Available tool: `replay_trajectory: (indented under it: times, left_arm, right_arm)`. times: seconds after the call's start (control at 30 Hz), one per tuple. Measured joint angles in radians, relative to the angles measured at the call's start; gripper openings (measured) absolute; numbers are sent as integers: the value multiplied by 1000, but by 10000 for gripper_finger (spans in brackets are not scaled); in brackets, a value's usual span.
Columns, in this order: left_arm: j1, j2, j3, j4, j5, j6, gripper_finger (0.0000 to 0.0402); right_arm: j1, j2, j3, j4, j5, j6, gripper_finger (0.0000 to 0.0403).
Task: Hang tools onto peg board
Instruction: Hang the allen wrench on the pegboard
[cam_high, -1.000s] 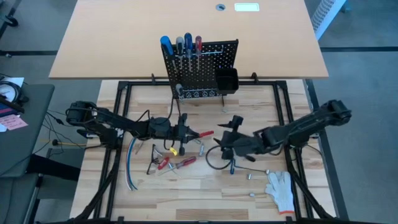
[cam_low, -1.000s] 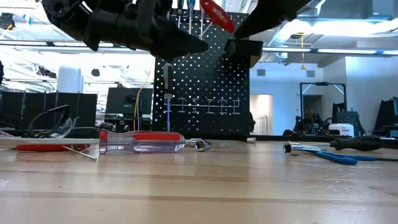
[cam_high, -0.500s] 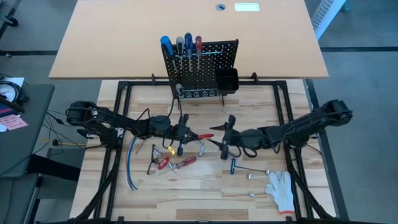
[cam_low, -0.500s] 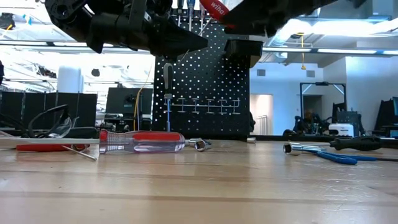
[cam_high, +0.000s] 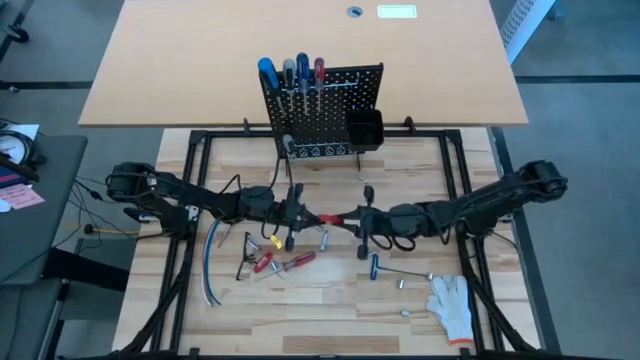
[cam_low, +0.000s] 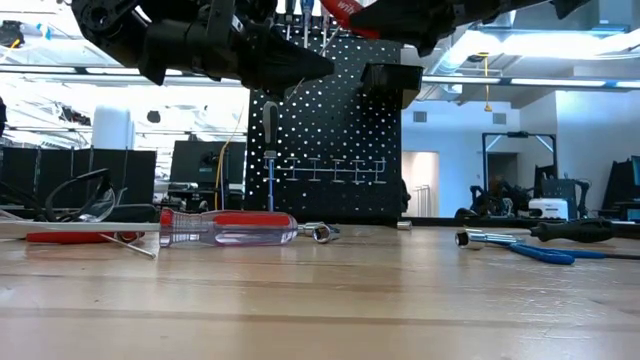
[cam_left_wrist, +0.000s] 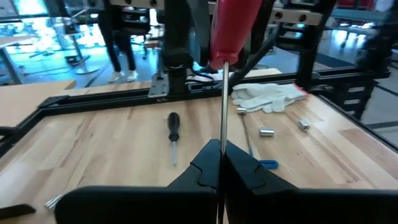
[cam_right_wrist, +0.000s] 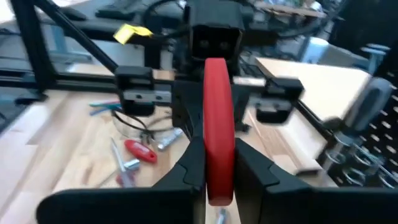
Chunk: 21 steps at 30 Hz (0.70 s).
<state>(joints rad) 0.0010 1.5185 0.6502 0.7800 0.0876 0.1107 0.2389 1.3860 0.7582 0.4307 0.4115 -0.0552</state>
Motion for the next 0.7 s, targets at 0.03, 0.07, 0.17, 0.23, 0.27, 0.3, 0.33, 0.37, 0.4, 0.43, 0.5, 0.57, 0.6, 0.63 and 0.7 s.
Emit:
replay_trajectory:
  times: [0.03,0.07,0.17,0.23,0.27,0.3,0.33,0.37,0.4,0.43,0.5,0.57,0.6,0.63,0.7]
  left_arm:
    - [0,0,1,-6,-15,0,1]
    - [2,0,3,-16,-29,2,3]
    - [19,-21,3,-89,-87,19,26]
    - [35,-46,0,-171,-150,29,50]
    - [44,-65,-1,-223,-187,34,63]
    - [53,-89,-2,-273,-219,38,75]
    - [61,-118,-2,-325,-250,41,86]
    - [67,-145,-2,-377,-272,40,97]
    - [71,-170,-1,-425,-283,35,106]
    - [73,-196,-1,-476,-285,27,114]
    - [70,-232,-1,-571,-285,5,123]
    - [57,-257,-1,-639,-286,-31,127]
    - [48,-261,-1,-668,-286,-47,127]
    - [37,-261,-1,-688,-287,-62,126]
    - [14,-259,-1,-716,-286,-80,125]
  right_arm:
    - [6,-10,2,-26,25,2,49]
    - [13,-20,9,-62,60,4,49]
    - [35,-56,42,-190,196,6,49]
    - [41,-75,61,-262,272,6,49]
    - [37,-79,63,-295,316,9,49]
    - [27,-81,63,-339,362,22,49]
    - [17,-80,63,-380,402,34,49]
    - [5,-76,62,-422,440,48,49]
    - [-10,-66,60,-454,472,52,49]
    - [-26,-52,60,-464,495,49,49]
    - [-55,-20,60,-459,508,-10,49]
    - [-84,23,60,-410,518,-97,49]
    - [-96,43,60,-390,533,-144,49]
    - [-105,63,60,-365,555,-190,49]
    - [-120,90,60,-304,607,-275,49]
